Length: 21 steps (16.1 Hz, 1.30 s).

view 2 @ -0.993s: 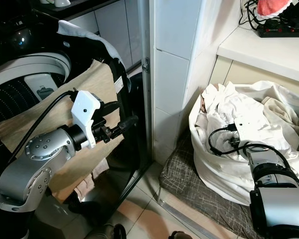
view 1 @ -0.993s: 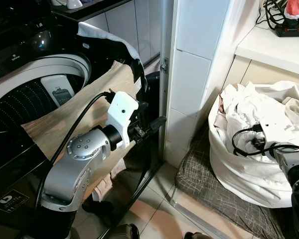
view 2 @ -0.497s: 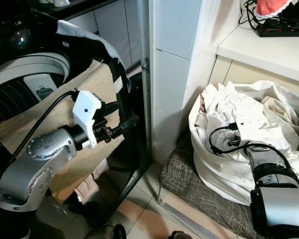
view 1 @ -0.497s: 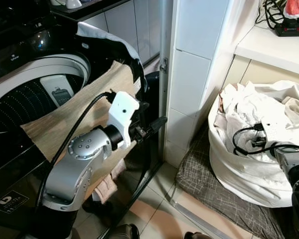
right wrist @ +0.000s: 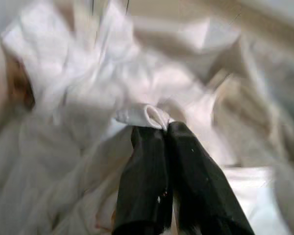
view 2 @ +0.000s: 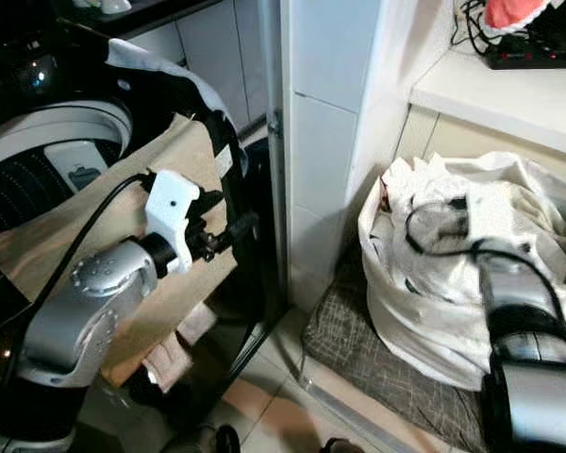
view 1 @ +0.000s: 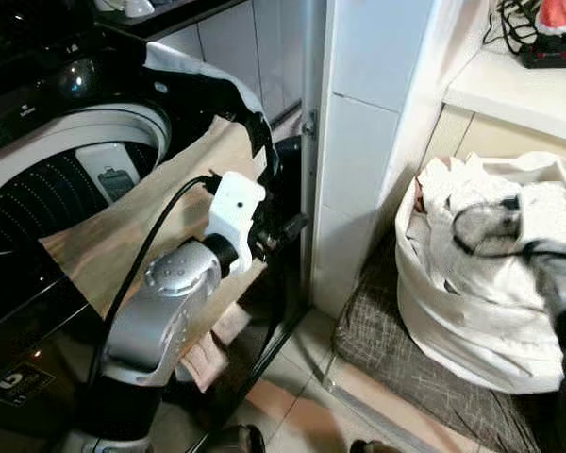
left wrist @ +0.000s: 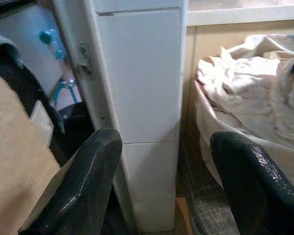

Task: Clothes washing

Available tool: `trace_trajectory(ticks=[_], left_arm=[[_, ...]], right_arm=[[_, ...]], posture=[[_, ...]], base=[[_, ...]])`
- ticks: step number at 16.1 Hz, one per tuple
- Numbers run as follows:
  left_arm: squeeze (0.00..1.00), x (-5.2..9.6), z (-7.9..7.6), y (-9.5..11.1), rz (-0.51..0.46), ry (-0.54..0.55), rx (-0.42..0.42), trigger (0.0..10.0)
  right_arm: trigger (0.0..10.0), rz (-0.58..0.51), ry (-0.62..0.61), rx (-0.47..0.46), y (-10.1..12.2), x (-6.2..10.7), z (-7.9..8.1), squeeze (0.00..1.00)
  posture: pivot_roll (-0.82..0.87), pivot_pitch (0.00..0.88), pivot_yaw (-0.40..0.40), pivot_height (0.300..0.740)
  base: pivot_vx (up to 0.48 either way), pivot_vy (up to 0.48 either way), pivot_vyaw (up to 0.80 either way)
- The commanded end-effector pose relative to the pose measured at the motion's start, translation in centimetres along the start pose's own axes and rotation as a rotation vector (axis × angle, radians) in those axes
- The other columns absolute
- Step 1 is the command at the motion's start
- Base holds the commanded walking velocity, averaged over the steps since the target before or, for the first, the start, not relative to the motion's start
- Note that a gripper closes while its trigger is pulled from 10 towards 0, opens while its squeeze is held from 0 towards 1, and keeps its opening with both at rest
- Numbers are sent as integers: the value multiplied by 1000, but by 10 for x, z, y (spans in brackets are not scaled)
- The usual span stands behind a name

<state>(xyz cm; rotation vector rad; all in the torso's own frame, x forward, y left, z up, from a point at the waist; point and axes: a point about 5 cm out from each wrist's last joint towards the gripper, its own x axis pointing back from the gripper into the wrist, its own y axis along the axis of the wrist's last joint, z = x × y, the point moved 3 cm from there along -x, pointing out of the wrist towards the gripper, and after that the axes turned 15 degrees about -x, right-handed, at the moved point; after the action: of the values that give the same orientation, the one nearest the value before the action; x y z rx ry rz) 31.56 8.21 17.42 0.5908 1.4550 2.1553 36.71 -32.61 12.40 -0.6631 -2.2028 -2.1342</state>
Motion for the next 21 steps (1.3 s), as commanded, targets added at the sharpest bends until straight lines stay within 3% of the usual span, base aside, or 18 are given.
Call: trace_trajectory(ticks=[1, 4, 6, 8, 9, 11, 14, 17, 21], left_arm=[[0, -4, 8, 5, -7, 45, -17, 10000], [0, -11, 12, 12, -42, 81, -66, 10000], [0, -14, 12, 15, -54, 77, -74, 10000], [12, -22, 13, 35, -141, 71, -65, 10000], [1000, -23, 13, 42, -173, 70, -54, 10000], [1000, -25, 9, 66, -286, 20, -11, 10000], [1000, -30, -7, 87, -381, -77, 27, 10000], [1000, -35, -12, 92, -404, -71, 98, 10000], [1000, -46, -17, 98, -440, -69, 204, 10000]], right_arm=[[0, -114, 17, -27, 31, 10, 0, 0], [0, -346, 225, -115, 107, 52, 17, 0], [0, -383, 281, -142, 123, 61, 22, 0], [0, -528, 472, -282, 183, 96, 37, 0], [0, -565, 530, -310, 199, 106, 43, 0], [0, -609, 732, -384, 239, 134, 67, 0], [0, -586, 901, -425, 262, 144, 95, 0], [0, -504, 1076, -418, 262, 158, 131, 0], [0, -376, 1281, -401, 246, 178, 192, 0]], posture=[[-16, 24, 82, 740], [-45, 7, 97, 740], [-55, 1, 103, 740], [-76, 0, 116, 740], [-79, 0, 117, 740], [-89, 0, 116, 740], [-91, 0, 101, 740], [-92, 0, 83, 740], [-93, 0, 71, 740]], base=[[0, 0, 0], [0, 0, 0], [0, 0, 0], [0, 0, 0], [0, 0, 0], [0, 0, 0], [0, 0, 0], [0, 0, 0], [0, 0, 0]])
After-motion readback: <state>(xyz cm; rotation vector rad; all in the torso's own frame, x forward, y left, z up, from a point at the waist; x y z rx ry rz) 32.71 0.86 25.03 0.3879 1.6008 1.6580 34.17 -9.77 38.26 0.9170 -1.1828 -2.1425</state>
